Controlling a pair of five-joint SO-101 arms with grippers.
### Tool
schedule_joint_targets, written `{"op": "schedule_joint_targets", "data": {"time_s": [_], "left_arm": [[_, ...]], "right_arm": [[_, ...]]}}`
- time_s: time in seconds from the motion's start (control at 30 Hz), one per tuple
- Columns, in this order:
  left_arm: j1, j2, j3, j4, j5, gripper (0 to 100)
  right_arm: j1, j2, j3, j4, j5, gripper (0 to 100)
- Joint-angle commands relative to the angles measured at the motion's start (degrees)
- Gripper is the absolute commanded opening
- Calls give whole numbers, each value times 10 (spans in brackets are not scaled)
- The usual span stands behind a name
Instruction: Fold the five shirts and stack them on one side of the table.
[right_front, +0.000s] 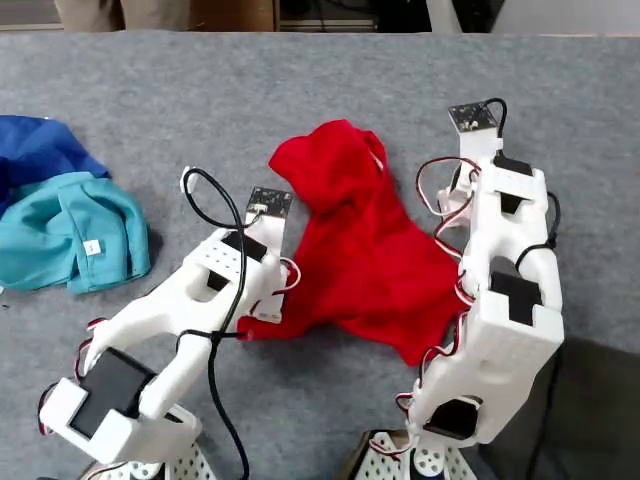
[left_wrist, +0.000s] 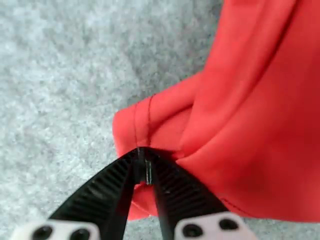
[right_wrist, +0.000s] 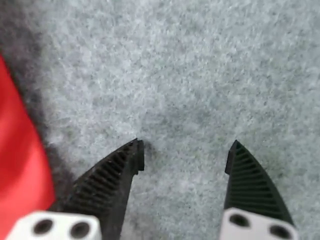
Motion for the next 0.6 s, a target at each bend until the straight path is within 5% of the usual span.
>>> {"op": "schedule_joint_targets", "data": {"time_s": [0.0, 0.3, 0.57], "left_arm": [[-23, -45, -36, 18, 0, 19], [-193, -129, -101, 49, 1, 19], [-169, -198, -89, 130, 13, 19]], "right_arm": [[21, -1, -29, 2, -4, 274], [21, -1, -29, 1, -4, 274], [20, 0, -30, 0, -4, 274]]}}
